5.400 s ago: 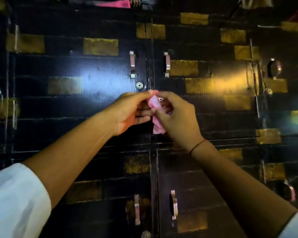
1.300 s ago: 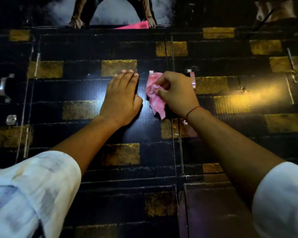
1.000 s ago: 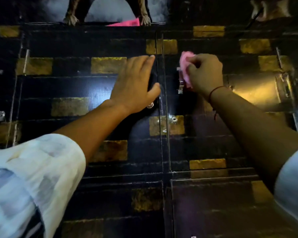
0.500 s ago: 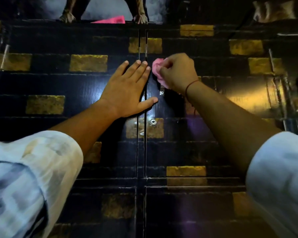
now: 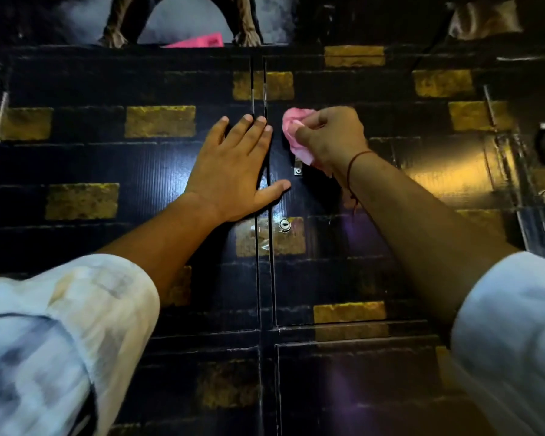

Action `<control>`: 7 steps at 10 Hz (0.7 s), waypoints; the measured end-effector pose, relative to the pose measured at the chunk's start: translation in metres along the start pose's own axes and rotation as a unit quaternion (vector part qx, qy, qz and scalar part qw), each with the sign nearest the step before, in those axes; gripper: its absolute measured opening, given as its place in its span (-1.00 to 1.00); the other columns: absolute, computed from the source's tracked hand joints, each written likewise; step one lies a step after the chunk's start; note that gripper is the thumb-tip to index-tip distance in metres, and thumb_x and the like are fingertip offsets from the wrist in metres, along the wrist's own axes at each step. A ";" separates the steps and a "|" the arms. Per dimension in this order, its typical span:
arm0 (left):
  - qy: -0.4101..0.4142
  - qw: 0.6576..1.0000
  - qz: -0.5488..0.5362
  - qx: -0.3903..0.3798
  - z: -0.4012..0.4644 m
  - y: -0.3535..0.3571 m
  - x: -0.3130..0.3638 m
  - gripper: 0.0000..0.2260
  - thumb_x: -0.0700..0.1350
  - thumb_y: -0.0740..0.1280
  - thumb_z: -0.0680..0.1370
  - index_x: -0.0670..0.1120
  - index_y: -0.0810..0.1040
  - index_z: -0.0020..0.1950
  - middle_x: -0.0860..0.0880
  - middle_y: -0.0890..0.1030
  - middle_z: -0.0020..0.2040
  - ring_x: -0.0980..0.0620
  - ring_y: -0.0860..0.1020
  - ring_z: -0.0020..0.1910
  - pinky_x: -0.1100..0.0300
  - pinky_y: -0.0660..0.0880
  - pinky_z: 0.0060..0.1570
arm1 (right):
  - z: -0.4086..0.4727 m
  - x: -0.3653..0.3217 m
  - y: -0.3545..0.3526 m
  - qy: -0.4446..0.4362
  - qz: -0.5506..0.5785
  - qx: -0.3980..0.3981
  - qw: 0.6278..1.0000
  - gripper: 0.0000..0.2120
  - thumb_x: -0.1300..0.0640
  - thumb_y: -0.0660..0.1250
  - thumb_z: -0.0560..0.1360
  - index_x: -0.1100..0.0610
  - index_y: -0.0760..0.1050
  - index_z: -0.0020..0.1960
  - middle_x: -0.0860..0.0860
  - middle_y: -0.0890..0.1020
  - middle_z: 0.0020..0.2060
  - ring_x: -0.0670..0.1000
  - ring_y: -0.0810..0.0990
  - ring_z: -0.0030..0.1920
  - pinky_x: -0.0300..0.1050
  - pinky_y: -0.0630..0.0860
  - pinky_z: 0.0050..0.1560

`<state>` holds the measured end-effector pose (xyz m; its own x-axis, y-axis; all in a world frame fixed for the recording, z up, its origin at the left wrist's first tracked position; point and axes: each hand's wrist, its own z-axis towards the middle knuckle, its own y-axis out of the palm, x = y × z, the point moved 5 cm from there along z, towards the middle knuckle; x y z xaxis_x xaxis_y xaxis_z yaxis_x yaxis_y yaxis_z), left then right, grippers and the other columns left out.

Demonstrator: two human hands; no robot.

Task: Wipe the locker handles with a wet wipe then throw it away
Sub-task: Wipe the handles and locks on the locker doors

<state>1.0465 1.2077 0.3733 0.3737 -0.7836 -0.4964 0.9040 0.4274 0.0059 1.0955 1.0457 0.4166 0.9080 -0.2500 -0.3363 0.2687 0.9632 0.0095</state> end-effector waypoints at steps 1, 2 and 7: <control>0.001 1.000 -0.003 0.004 0.000 0.000 0.000 -0.11 0.45 -0.12 0.56 -0.19 0.20 0.63 -0.17 0.24 0.62 -0.14 0.18 0.62 -0.17 0.07 0.58 | 0.000 -0.004 -0.003 -0.006 -0.015 -0.030 0.999 -0.90 0.07 0.49 0.48 0.08 0.70 -0.06 -0.11 0.65 -0.17 -0.15 0.64 -0.12 -0.36 0.54 -0.13; 0.003 1.000 -0.008 0.004 0.000 0.000 0.001 -0.12 0.44 -0.10 0.56 -0.20 0.20 0.63 -0.18 0.25 0.62 -0.14 0.18 0.62 -0.17 0.07 0.58 | -0.011 -0.004 -0.007 -0.058 -0.059 -0.033 0.996 -0.87 0.09 0.51 0.45 0.04 0.67 0.00 -0.13 0.61 -0.14 -0.14 0.59 -0.08 -0.30 0.49 -0.01; -0.002 1.000 -0.008 0.013 -0.001 0.002 0.000 -0.12 0.45 -0.11 0.57 -0.19 0.20 0.63 -0.17 0.24 0.62 -0.12 0.18 0.62 -0.15 0.07 0.58 | -0.052 0.008 -0.006 -0.202 -0.159 -0.009 0.966 -0.92 0.08 0.44 0.50 0.07 0.67 -0.05 -0.13 0.61 -0.17 -0.10 0.53 -0.17 -0.32 0.34 -0.13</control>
<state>1.0484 1.2091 0.3728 0.3594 -0.7926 -0.4925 0.9154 0.4020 0.0210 1.0844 1.0428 0.3644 0.8325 -0.5489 0.0752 0.5530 0.8317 -0.0505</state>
